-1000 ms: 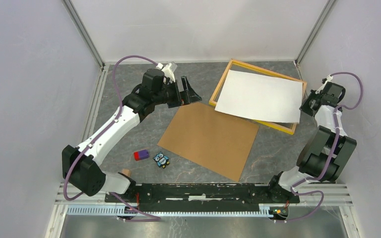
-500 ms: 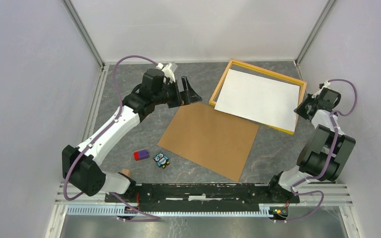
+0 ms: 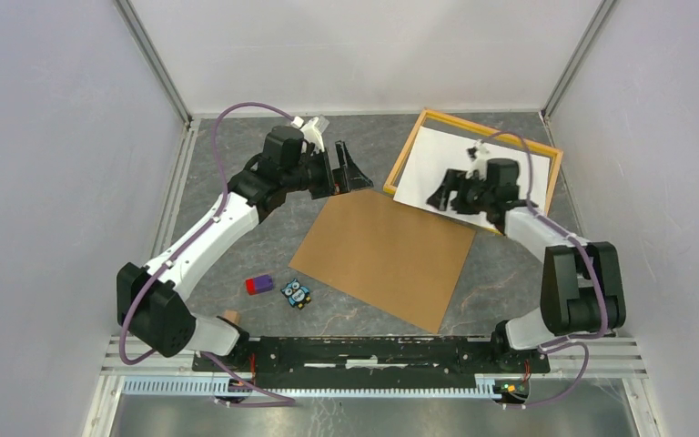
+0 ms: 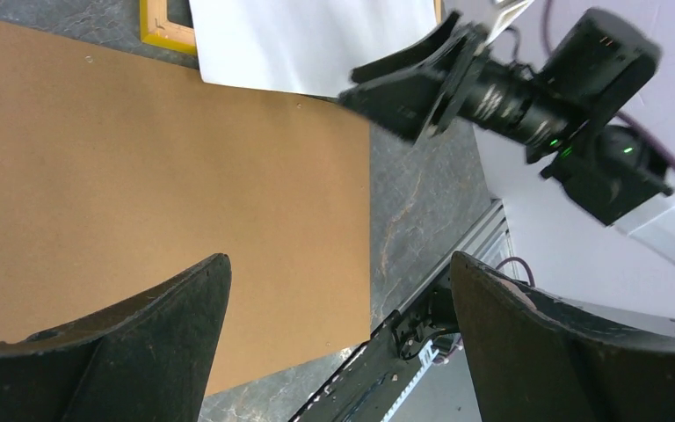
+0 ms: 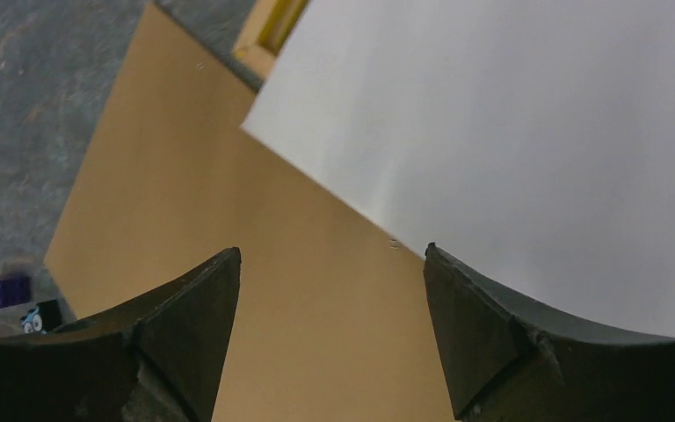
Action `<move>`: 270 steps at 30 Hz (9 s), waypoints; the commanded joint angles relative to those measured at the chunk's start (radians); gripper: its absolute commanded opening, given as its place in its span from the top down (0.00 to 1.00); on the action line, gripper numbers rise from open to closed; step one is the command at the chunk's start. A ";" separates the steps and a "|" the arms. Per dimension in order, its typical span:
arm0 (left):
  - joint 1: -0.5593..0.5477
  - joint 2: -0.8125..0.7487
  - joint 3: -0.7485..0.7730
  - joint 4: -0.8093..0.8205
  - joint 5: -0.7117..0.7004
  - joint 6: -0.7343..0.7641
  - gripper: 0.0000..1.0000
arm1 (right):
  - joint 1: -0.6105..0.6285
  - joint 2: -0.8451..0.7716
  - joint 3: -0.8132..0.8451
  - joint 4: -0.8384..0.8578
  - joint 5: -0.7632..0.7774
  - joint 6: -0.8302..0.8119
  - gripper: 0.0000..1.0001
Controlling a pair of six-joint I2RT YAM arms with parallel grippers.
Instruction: Put the photo into the frame
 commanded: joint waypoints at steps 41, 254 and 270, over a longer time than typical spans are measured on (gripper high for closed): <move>-0.005 -0.033 0.005 0.048 0.033 0.005 0.00 | 0.260 0.324 0.194 0.259 0.340 0.243 0.18; 0.107 0.669 0.354 0.466 0.195 -0.545 0.04 | 0.006 -0.006 0.069 0.232 0.125 0.039 0.13; 0.147 0.832 0.736 -0.185 0.034 -0.128 0.00 | 0.002 0.333 0.528 -0.286 0.199 -0.166 0.05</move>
